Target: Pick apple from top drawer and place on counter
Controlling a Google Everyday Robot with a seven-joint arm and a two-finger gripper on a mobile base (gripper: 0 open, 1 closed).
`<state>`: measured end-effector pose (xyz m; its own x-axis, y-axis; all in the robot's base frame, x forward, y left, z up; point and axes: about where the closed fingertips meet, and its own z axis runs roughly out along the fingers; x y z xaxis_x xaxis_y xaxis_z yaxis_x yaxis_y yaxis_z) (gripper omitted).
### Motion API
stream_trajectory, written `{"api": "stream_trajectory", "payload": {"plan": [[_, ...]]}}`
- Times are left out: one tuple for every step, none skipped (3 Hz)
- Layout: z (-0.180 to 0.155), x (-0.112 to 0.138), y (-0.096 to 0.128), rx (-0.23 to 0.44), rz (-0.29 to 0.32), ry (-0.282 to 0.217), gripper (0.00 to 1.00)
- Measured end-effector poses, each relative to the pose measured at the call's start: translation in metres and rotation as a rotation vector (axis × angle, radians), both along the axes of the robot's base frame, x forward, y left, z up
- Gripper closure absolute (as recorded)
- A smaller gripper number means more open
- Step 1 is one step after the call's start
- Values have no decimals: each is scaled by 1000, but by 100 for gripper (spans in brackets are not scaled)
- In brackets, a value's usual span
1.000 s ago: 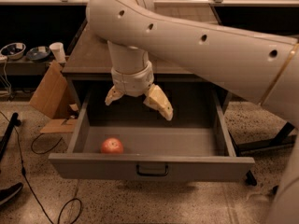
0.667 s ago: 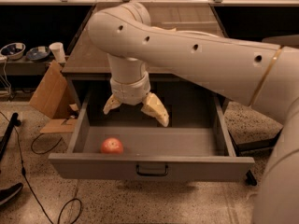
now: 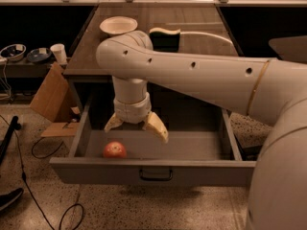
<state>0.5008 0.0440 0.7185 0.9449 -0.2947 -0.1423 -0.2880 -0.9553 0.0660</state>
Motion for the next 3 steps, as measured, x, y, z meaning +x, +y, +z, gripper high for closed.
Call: {"api": "stream_trajectory", "payload": {"plan": [[-20, 3, 14, 19, 21, 11, 0], [-35, 5, 36, 36, 55, -4, 0], [-47, 8, 54, 47, 92, -12, 0]]}}
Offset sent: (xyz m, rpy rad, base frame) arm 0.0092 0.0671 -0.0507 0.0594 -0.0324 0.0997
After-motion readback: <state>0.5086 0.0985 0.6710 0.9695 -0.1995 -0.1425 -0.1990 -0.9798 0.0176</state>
